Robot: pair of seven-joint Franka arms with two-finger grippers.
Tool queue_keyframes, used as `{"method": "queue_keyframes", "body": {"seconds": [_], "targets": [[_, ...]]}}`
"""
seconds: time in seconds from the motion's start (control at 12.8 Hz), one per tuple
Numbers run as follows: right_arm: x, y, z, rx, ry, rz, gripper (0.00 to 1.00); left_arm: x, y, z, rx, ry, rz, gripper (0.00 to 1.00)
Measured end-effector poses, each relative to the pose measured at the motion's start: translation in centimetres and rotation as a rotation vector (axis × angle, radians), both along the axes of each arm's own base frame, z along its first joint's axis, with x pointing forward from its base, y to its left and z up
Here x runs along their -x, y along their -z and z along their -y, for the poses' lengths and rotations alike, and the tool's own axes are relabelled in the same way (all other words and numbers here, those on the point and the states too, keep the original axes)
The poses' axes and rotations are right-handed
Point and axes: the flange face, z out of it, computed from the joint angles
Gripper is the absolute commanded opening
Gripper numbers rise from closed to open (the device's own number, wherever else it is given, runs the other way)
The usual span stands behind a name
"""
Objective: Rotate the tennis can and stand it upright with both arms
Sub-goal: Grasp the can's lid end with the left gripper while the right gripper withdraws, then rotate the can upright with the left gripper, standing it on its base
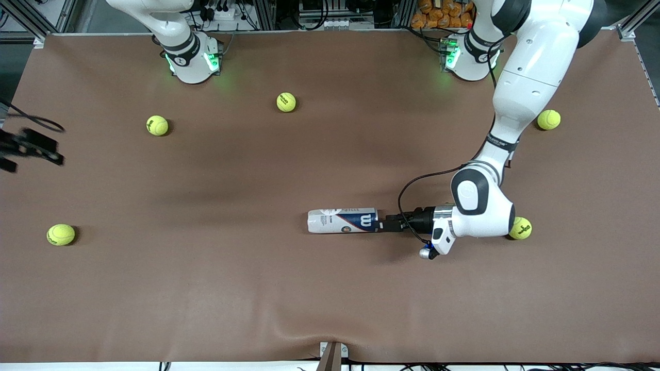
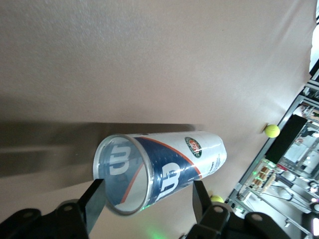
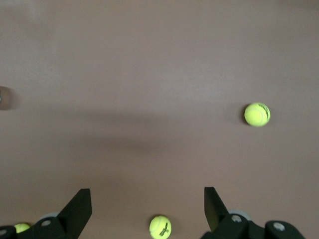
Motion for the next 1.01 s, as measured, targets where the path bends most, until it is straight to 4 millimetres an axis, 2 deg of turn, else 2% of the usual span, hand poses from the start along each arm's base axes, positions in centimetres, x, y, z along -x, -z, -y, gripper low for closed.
{"method": "queue_keyframes", "body": {"seconds": [0.16, 0.23, 0.31, 0.39, 0.55, 0.7, 0.86, 1.01], "targets": [[1.7, -1.2, -0.3, -0.012, 0.099, -0.017, 1.00, 0.2, 1.1, 0.3, 0.037, -0.037, -0.029, 0.47], [2.2, -1.5, -0.7, -0.014, 0.120, -0.022, 1.00, 0.4, 1.7, 0.4, 0.057, -0.053, -0.037, 0.34], [2.4, -1.6, -1.0, -0.014, 0.127, -0.022, 1.00, 0.6, 2.5, 0.6, 0.079, -0.066, -0.043, 0.15], [2.4, -1.7, -1.2, -0.014, 0.132, -0.022, 1.00, 0.7, 3.0, 0.7, 0.100, -0.083, -0.048, 0.04], [2.3, -1.8, -1.4, -0.014, 0.137, -0.013, 1.00, 0.7, 3.1, 1.2, 0.138, -0.118, -0.060, 0.00], [2.3, -1.9, -1.4, -0.013, 0.137, -0.011, 1.00, 0.1, 1.9, 2.2, 0.176, -0.139, -0.050, 0.00], [2.3, -1.9, -1.3, -0.012, 0.138, -0.009, 1.00, -1.3, -0.8, 2.9, 0.193, -0.130, 0.000, 0.00], [2.3, -1.9, -1.2, 0.002, 0.138, -0.006, 1.00, -2.6, -4.6, 3.0, 0.170, -0.097, 0.060, 0.00]]}}
